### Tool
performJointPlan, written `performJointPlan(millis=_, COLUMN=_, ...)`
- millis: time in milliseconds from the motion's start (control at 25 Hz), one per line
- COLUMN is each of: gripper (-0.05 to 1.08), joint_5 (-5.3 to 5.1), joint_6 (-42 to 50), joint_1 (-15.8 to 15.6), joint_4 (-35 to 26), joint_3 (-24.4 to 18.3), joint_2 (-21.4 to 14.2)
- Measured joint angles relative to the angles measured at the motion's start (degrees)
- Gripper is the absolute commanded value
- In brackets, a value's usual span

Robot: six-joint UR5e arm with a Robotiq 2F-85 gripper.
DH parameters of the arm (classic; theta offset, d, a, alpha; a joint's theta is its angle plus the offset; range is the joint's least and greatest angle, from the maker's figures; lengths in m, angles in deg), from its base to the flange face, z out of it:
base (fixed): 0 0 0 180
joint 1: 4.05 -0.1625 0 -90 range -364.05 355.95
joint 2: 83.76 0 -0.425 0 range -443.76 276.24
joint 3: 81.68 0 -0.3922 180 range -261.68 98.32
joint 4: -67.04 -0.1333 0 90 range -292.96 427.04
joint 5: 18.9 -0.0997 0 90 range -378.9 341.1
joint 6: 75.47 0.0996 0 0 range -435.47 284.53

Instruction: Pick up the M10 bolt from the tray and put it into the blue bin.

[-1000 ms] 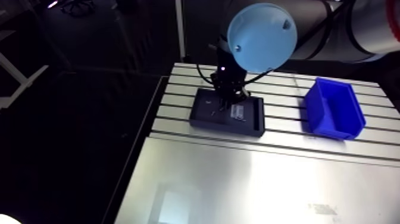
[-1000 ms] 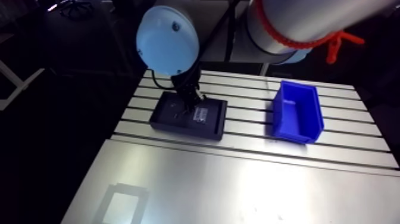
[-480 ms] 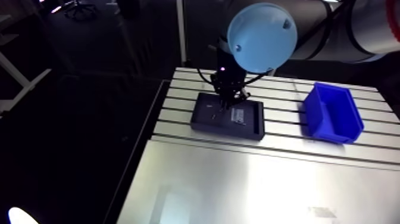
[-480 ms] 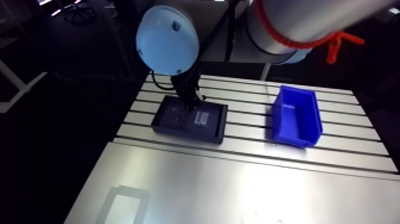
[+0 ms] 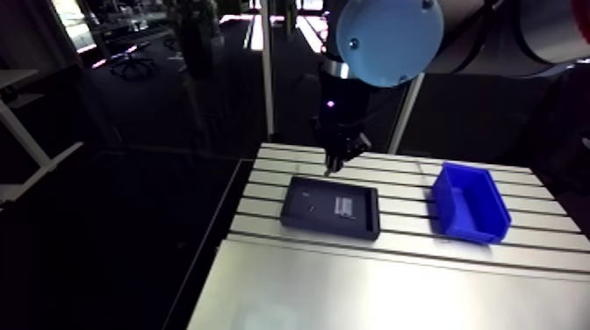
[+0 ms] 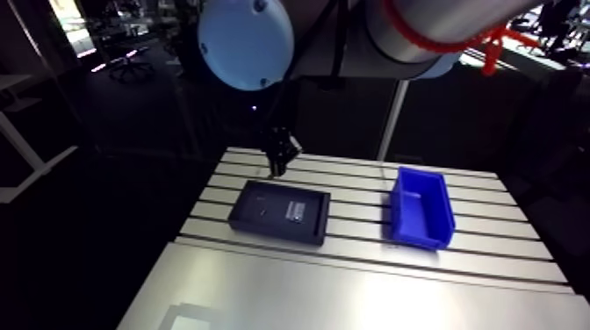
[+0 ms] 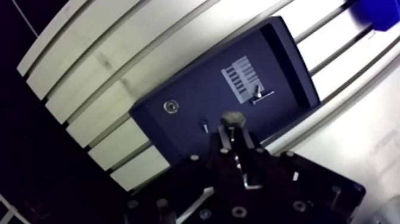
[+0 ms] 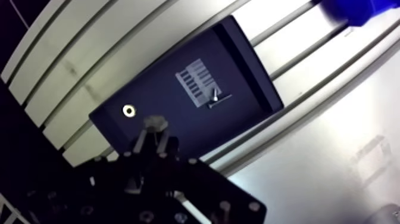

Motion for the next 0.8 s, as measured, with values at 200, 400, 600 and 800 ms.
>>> performJointPlan(millis=200, gripper=1.00, joint_5=0.08, joint_6=-10.1, joint_1=0.8, joint_4=-7.3, joint_3=-2.5, joint_2=-3.4)
performJointPlan(millis=400, gripper=1.06, joint_5=0.00, joint_6=-20.3, joint_1=3.1, joint_4=-11.5, joint_3=-4.4, joint_2=-5.8)
performJointPlan(millis=600, gripper=1.07, joint_5=-0.04, joint_6=-30.7, joint_1=6.2, joint_4=-14.6, joint_3=-6.6, joint_2=-8.4)
performJointPlan(millis=800, gripper=1.07, joint_5=0.05, joint_6=-42.3, joint_1=9.9, joint_4=-22.1, joint_3=-9.8, joint_2=-10.3)
